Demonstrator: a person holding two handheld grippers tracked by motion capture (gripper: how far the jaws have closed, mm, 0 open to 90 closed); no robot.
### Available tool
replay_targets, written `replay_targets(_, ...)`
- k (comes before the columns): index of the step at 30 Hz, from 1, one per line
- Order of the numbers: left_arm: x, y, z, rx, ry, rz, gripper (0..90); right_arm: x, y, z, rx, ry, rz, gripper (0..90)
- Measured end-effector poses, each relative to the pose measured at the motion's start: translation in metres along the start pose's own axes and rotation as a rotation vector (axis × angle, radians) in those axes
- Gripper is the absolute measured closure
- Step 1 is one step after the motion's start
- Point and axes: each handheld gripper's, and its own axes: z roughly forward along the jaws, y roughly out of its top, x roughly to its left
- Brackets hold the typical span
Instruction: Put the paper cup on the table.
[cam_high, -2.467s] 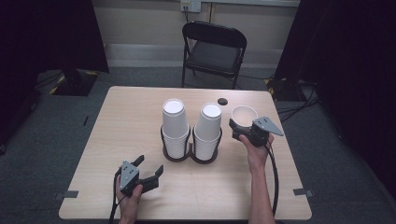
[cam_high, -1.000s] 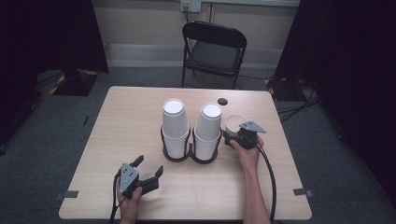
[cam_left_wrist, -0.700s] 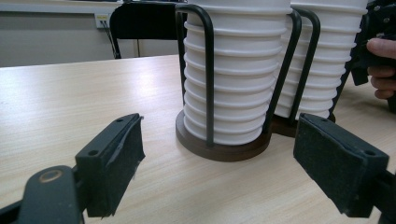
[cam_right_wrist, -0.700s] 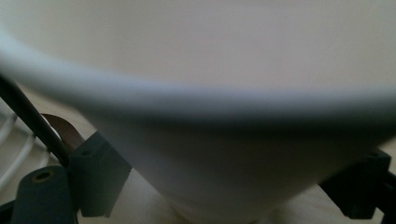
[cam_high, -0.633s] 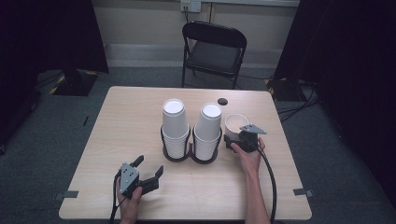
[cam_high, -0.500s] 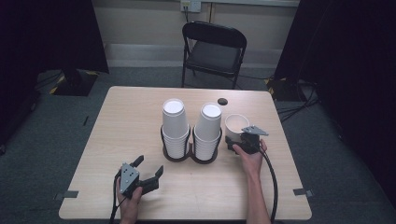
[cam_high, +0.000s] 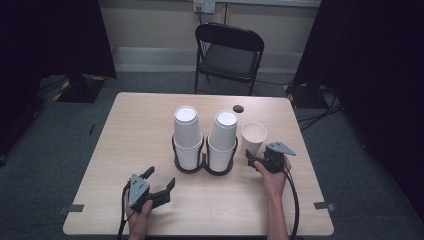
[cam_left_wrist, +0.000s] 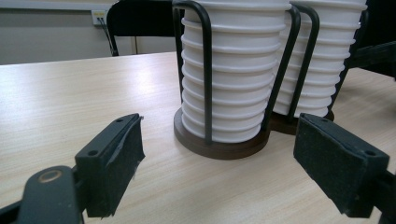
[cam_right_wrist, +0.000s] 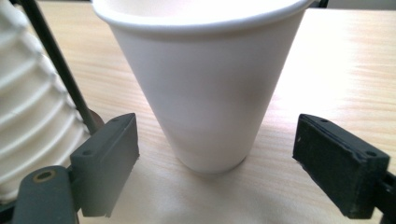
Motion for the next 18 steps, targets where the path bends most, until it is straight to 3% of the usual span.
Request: replay_targets(18,-0.003,0.0,-0.001,0.012,0.04,0.0,15.6,0.018,-0.01,-0.048,-0.124,0.011,0.013,16.5)
